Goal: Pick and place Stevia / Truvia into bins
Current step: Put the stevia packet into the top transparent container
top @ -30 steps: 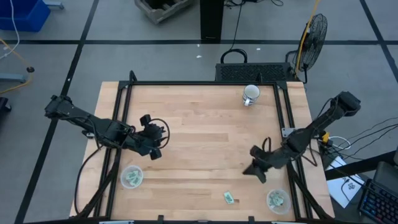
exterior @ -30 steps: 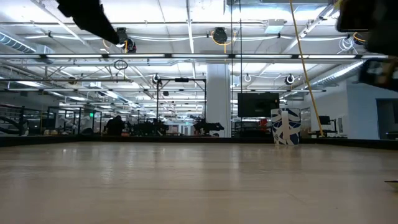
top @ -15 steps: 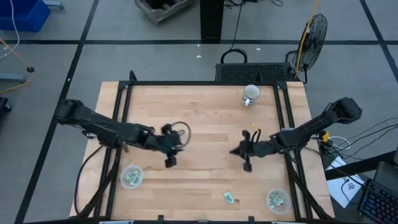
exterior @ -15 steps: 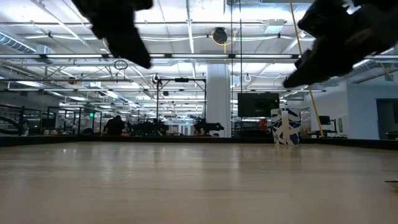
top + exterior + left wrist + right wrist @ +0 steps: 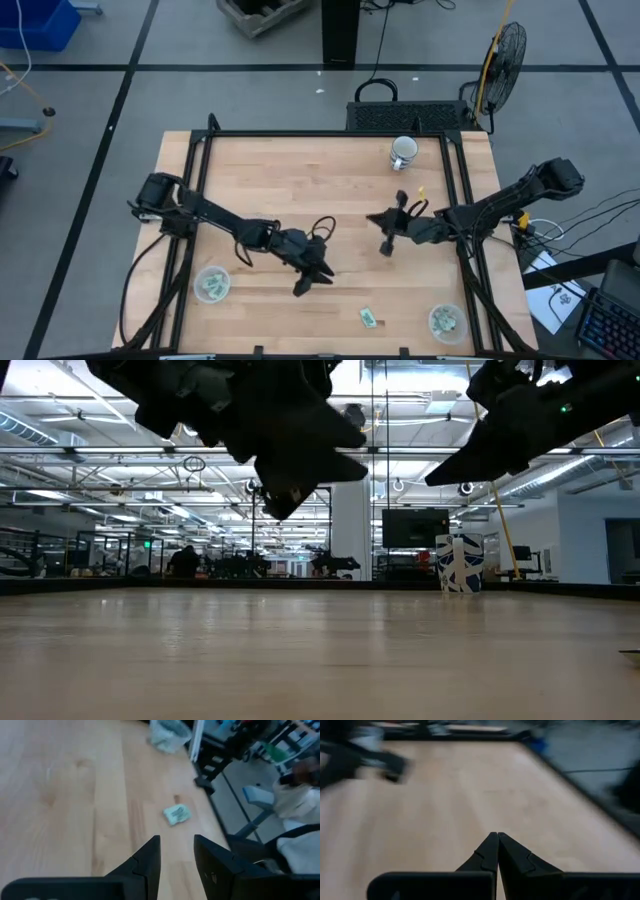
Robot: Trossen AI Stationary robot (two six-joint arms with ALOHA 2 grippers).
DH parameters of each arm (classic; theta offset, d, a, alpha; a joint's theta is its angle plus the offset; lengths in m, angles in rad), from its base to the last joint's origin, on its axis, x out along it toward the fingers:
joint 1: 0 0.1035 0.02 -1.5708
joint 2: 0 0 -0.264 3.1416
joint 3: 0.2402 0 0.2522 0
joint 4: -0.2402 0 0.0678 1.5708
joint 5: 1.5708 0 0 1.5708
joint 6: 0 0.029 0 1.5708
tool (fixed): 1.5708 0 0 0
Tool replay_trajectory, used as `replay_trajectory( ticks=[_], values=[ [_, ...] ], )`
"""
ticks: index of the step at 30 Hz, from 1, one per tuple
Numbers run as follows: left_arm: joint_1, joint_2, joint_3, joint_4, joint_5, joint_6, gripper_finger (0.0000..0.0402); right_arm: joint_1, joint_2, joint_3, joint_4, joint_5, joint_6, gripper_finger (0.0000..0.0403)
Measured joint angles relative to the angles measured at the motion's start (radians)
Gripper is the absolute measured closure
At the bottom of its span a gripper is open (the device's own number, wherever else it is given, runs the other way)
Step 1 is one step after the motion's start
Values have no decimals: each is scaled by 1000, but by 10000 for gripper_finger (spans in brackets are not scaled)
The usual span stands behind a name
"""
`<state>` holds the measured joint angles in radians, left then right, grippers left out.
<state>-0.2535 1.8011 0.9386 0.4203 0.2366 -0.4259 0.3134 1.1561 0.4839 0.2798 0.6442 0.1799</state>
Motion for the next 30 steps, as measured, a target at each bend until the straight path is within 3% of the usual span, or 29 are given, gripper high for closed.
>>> replay_trajectory(
  ticks=[6, 11, 14, 18, 23, 30],
  values=[
    [12, 10, 0, -28, -1, 2, 279, 4, 0, 0, 13, -212, 18, 392],
    [21, -15, 2, -29, -11, 51, 279, 14, 0, 0, 56, -500, 24, 350],
    [28, -22, 1, -42, -25, 80, 279, 52, 6, 0, 31, -617, 108, 321],
    [44, -37, 0, -74, -30, 131, 279, 135, 79, -1, 52, -578, 152, 290],
    [77, -53, 0, -107, -99, 172, 279, 209, 305, 0, 265, -519, 183, 275],
    [134, -84, 2, -150, -220, 182, 279, 263, 527, 0, 539, -574, 266, 277]
  ],
)
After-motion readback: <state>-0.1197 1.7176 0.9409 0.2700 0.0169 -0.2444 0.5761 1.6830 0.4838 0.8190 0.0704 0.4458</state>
